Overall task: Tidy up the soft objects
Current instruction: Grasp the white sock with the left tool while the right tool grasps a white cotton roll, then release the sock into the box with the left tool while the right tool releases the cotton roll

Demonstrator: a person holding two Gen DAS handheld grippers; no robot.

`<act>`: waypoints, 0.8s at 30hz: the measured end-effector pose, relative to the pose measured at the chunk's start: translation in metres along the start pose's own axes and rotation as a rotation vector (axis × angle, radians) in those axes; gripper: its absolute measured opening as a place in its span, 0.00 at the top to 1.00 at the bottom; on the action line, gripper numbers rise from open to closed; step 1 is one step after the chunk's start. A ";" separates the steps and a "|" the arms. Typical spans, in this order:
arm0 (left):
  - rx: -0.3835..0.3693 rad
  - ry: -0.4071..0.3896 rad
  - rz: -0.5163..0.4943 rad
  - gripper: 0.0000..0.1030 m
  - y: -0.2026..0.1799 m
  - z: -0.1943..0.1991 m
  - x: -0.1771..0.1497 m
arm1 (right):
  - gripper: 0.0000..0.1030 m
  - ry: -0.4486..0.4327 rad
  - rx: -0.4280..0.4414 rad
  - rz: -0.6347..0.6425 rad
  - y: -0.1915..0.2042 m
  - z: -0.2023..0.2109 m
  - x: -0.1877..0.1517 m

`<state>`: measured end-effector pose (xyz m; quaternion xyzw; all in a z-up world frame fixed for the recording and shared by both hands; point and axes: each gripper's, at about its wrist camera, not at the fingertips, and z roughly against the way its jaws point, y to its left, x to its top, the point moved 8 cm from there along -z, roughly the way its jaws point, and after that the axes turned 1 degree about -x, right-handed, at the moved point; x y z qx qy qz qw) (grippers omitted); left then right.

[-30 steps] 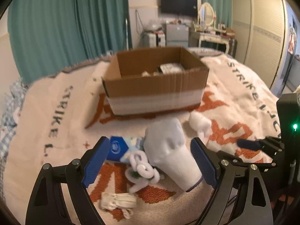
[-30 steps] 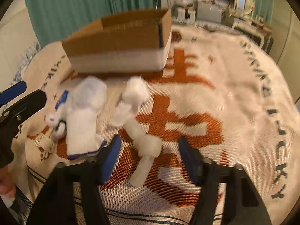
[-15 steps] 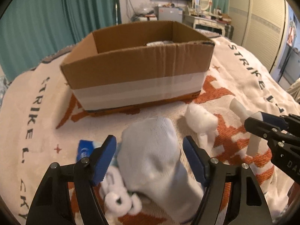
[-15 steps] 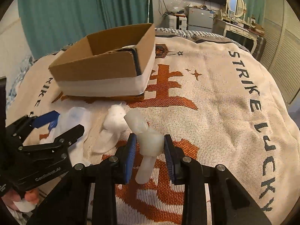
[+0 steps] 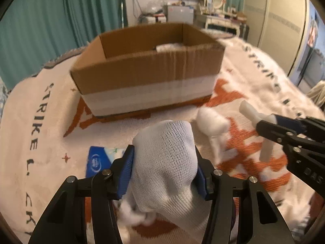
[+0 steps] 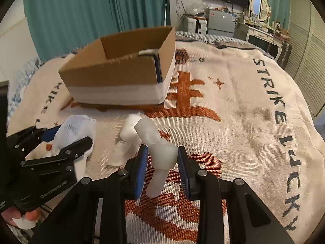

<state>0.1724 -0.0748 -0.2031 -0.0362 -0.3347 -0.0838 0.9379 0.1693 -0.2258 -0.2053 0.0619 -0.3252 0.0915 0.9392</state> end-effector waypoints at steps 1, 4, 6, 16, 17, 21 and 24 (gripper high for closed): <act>-0.007 -0.013 0.003 0.50 0.000 0.010 0.002 | 0.71 -0.012 0.003 -0.005 -0.001 0.008 0.002; -0.037 -0.048 0.004 0.50 -0.007 0.036 0.012 | 0.71 -0.042 0.012 -0.012 0.001 0.029 0.006; -0.089 -0.067 0.006 0.50 -0.014 0.055 0.020 | 0.72 -0.072 0.022 -0.012 0.004 0.049 0.011; -0.141 -0.211 -0.011 0.50 -0.016 0.147 0.069 | 0.72 -0.232 0.065 0.027 0.030 0.148 0.055; -0.137 -0.226 -0.010 0.50 -0.013 0.153 0.073 | 0.72 -0.248 0.071 0.036 0.034 0.156 0.062; -0.092 -0.281 -0.027 0.50 -0.002 0.167 0.098 | 0.72 -0.289 0.083 0.066 0.047 0.172 0.086; -0.068 -0.304 -0.030 0.50 0.009 0.167 0.116 | 0.72 -0.317 0.099 0.087 0.058 0.176 0.110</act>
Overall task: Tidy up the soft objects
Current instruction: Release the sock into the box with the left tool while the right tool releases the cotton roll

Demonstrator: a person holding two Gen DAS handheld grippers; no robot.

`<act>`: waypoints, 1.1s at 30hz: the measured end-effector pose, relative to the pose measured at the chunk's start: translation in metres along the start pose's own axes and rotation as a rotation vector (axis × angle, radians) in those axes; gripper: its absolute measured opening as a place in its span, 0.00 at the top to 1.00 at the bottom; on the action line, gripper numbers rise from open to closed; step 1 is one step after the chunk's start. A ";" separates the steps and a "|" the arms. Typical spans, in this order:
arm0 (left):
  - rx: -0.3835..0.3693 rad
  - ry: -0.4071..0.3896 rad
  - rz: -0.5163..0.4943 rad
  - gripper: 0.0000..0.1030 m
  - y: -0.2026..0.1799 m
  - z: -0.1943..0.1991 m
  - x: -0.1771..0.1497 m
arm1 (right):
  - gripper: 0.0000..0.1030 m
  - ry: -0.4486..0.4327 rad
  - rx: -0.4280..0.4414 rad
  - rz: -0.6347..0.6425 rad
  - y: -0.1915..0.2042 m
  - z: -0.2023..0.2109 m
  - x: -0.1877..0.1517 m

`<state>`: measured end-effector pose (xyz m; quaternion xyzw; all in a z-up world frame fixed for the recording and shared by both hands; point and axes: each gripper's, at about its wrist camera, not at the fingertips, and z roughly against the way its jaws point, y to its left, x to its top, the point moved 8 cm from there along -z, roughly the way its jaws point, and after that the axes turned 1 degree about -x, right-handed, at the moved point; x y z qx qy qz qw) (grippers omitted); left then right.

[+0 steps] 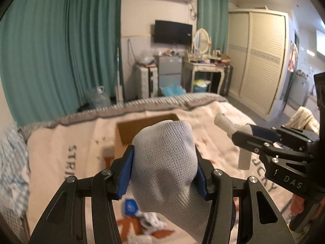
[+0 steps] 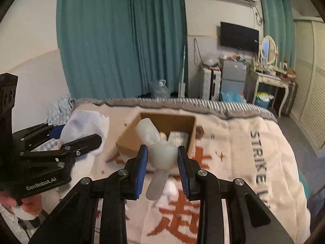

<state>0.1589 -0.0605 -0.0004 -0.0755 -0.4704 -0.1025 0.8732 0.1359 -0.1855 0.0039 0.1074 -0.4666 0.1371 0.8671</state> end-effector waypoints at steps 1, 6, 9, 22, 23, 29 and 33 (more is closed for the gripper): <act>0.005 -0.007 0.003 0.50 0.005 -0.005 0.007 | 0.72 -0.009 0.003 0.009 0.002 -0.003 0.008; 0.033 -0.011 0.021 0.50 0.029 -0.036 0.027 | 0.72 -0.024 0.032 0.033 0.011 -0.038 0.045; 0.037 0.002 0.036 0.50 0.043 -0.065 0.035 | 0.71 -0.016 0.033 0.043 0.011 -0.071 0.060; 0.063 0.109 0.024 0.45 0.066 -0.198 0.005 | 0.71 0.121 0.017 0.002 -0.021 -0.235 0.045; 0.064 0.110 0.012 0.45 0.065 -0.203 0.002 | 0.70 0.129 0.015 -0.007 -0.026 -0.244 0.040; 0.110 0.109 -0.027 0.25 0.062 -0.214 -0.006 | 0.54 0.125 0.004 -0.051 -0.052 -0.260 0.029; 0.131 0.091 0.002 0.23 0.065 -0.196 0.007 | 0.46 0.098 -0.012 -0.050 -0.057 -0.236 0.039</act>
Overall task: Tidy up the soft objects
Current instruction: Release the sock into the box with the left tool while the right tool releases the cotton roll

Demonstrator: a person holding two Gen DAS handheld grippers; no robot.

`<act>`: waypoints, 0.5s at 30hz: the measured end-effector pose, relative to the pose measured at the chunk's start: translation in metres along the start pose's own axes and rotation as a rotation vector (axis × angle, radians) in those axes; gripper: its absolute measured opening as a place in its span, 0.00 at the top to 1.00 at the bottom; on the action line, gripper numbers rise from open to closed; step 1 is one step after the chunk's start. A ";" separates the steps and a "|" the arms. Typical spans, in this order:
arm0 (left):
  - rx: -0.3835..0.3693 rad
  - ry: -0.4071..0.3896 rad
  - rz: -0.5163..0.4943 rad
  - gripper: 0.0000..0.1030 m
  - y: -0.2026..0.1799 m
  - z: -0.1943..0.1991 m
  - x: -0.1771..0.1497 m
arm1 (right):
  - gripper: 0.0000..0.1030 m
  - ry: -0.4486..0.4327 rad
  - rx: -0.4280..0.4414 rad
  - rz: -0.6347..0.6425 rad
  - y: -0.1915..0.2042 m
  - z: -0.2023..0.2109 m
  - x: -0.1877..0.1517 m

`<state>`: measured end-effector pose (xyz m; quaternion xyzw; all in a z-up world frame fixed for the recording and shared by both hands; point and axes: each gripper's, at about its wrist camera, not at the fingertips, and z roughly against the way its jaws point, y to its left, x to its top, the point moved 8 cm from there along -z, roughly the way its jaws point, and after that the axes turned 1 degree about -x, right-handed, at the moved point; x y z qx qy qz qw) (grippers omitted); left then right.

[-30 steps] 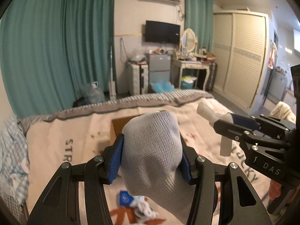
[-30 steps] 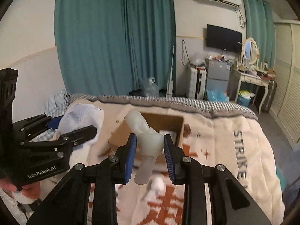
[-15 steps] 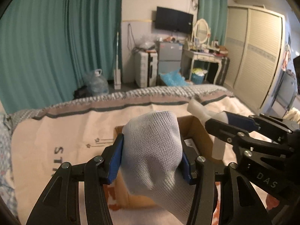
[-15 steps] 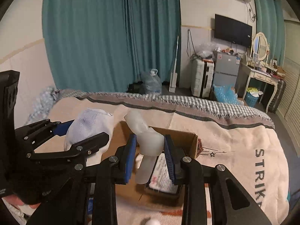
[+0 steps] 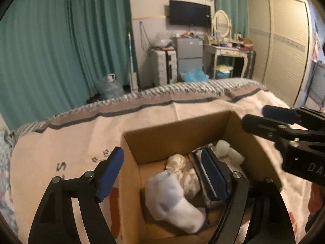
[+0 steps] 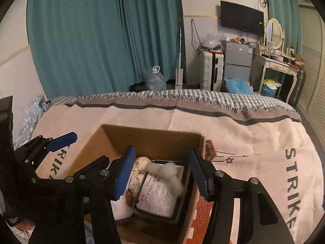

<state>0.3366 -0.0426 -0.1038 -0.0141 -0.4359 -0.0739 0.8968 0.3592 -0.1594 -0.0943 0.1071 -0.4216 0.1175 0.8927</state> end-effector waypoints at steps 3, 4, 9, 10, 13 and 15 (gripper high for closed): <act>0.015 -0.035 0.010 0.23 0.003 0.035 0.015 | 0.46 -0.035 -0.019 0.008 0.001 0.036 0.011; 0.014 -0.050 0.011 0.23 0.003 0.049 0.019 | 0.46 -0.046 -0.023 0.012 0.002 0.051 0.015; 0.051 -0.148 -0.001 0.20 -0.001 0.134 0.044 | 0.45 -0.108 -0.064 0.036 0.009 0.127 0.035; 0.058 -0.163 -0.003 0.13 -0.001 0.148 0.046 | 0.44 -0.125 -0.064 0.036 0.011 0.145 0.038; 0.060 -0.218 0.005 0.12 -0.002 0.196 0.052 | 0.34 -0.170 -0.082 0.032 0.017 0.197 0.043; 0.063 -0.237 0.014 0.12 -0.003 0.221 0.053 | 0.27 -0.204 -0.098 0.043 0.022 0.234 0.043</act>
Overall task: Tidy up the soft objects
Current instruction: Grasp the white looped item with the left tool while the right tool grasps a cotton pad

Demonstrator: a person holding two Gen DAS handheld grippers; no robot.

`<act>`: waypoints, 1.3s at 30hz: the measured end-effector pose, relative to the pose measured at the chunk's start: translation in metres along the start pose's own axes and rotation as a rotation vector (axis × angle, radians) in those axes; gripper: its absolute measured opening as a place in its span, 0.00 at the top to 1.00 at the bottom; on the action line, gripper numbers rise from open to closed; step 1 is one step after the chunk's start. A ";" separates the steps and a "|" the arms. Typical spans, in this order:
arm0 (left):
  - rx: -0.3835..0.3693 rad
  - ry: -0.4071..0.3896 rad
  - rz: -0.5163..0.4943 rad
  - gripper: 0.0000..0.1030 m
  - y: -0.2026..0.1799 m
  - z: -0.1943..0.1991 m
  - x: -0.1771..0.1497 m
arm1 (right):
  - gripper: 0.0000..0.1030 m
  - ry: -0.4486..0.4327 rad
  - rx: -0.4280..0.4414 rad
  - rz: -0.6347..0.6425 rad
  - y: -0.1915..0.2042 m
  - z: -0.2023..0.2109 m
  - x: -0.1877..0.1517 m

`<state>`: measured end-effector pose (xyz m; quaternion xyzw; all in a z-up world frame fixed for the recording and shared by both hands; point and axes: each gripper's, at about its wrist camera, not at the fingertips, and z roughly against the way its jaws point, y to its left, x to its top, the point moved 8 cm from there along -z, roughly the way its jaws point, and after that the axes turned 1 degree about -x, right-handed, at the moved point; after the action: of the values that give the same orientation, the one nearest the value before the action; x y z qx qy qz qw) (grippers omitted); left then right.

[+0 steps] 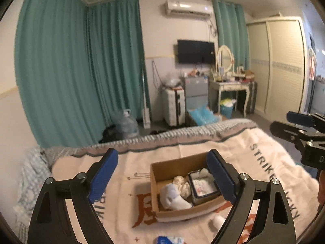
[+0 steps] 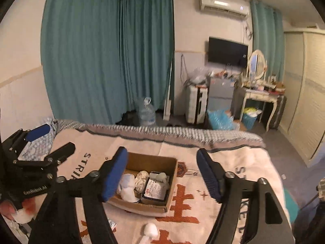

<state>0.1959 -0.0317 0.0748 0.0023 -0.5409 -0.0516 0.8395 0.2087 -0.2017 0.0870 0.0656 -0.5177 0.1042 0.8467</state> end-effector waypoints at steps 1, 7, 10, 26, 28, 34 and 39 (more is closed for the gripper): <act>0.001 -0.011 0.007 0.12 0.001 0.012 0.002 | 0.25 -0.006 -0.001 0.003 0.001 0.011 0.001; 0.035 -0.018 0.030 0.12 0.005 0.056 -0.010 | 0.11 -0.027 -0.016 0.051 0.016 0.073 -0.010; 0.026 0.004 0.035 0.12 0.002 0.060 -0.033 | 0.11 -0.016 -0.008 0.064 0.023 0.086 -0.029; 0.007 0.280 0.146 0.16 -0.010 -0.028 -0.211 | 0.11 0.267 0.020 0.041 0.037 -0.048 -0.213; 0.006 0.327 0.170 0.25 -0.015 -0.041 -0.234 | 0.12 0.306 0.044 0.011 0.037 -0.070 -0.234; 0.008 0.451 0.201 0.36 -0.036 -0.068 -0.287 | 0.26 0.394 0.049 -0.023 0.031 -0.128 -0.277; -0.022 0.515 0.164 0.39 -0.054 -0.080 -0.315 | 0.43 0.435 0.052 -0.024 0.031 -0.158 -0.294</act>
<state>0.1353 -0.0616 -0.2474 -0.0377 -0.3072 0.0126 0.9508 0.2073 -0.1691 -0.2465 0.0695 -0.3191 0.1189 0.9376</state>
